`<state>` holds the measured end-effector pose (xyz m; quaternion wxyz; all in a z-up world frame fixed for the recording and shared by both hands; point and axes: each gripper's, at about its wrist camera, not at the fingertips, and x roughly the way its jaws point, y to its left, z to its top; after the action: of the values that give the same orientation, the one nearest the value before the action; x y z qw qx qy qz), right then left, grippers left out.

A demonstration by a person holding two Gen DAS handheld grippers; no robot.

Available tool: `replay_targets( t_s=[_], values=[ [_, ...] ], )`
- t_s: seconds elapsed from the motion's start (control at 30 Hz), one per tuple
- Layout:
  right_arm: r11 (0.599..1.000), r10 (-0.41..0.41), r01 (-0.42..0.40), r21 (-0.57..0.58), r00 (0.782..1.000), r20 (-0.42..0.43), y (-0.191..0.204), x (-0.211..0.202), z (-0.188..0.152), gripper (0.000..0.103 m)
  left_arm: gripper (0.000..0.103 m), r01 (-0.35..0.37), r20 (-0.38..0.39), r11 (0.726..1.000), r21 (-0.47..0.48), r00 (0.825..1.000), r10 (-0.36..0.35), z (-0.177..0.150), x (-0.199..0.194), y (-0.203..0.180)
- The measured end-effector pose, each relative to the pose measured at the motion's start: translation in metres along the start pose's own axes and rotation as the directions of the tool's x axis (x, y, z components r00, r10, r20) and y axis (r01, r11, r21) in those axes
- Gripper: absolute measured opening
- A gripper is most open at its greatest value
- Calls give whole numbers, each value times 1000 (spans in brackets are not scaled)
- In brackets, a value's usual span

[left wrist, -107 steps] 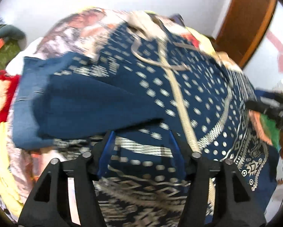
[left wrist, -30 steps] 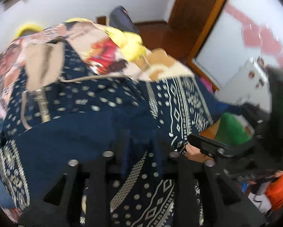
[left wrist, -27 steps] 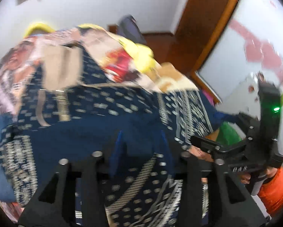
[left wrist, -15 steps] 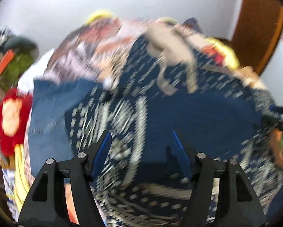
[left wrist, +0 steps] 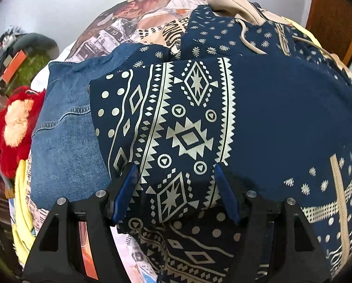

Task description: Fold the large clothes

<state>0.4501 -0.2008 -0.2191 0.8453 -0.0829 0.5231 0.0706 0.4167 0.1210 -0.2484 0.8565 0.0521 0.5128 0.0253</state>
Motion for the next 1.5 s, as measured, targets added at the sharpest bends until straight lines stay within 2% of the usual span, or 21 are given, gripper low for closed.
replay_targets(
  t_s=[0.1,0.23,0.4,0.47,0.6,0.77,0.87,0.97,1.13,1.2,1.23,1.3,1.43,1.5],
  values=[
    [996,59,-59,68,998,-4,-20,-10,-8,103,66,-17,-4,1000,4,1000,18,-1,-5,-2],
    [993,15,-20,114,999,45,-49,-39,-19,103,66,-18,27,1000,16,999,17,8,-21,-14],
    [977,-24,3,211,995,97,-103,-72,-39,103,66,35,99,998,48,994,-40,31,-49,-49],
    [963,-25,-4,269,994,104,-128,-81,-51,103,66,75,121,995,73,989,-83,43,-55,-68],
    [915,26,-62,398,995,94,-179,-87,-79,103,66,136,134,984,112,979,-150,57,-56,-101],
    [841,101,-114,528,993,53,-223,-72,-103,101,66,156,103,977,149,980,-172,63,-39,-138],
    [792,179,-172,586,983,46,-237,-55,-111,91,66,176,83,975,138,979,-188,63,-30,-147],
    [724,244,-210,657,969,41,-245,-33,-117,78,66,202,73,973,115,975,-211,63,-26,-149],
    [599,280,-254,759,955,99,-259,-12,-123,75,66,189,83,973,134,976,-201,64,-25,-149],
    [568,274,-263,780,954,121,-260,-9,-123,73,66,168,88,975,142,979,-181,64,-25,-149],
    [563,263,-259,785,956,128,-259,-5,-122,72,66,167,89,976,142,979,-181,64,-25,-148],
    [574,218,-225,787,969,119,-257,0,-118,58,66,176,89,975,135,978,-189,63,-28,-146],
    [599,102,-127,790,991,82,-246,6,-103,43,66,203,100,974,105,972,-213,60,-35,-139],
    [617,68,-102,780,995,76,-243,5,-94,26,66,209,104,973,94,970,-218,58,-39,-136]
  ],
)
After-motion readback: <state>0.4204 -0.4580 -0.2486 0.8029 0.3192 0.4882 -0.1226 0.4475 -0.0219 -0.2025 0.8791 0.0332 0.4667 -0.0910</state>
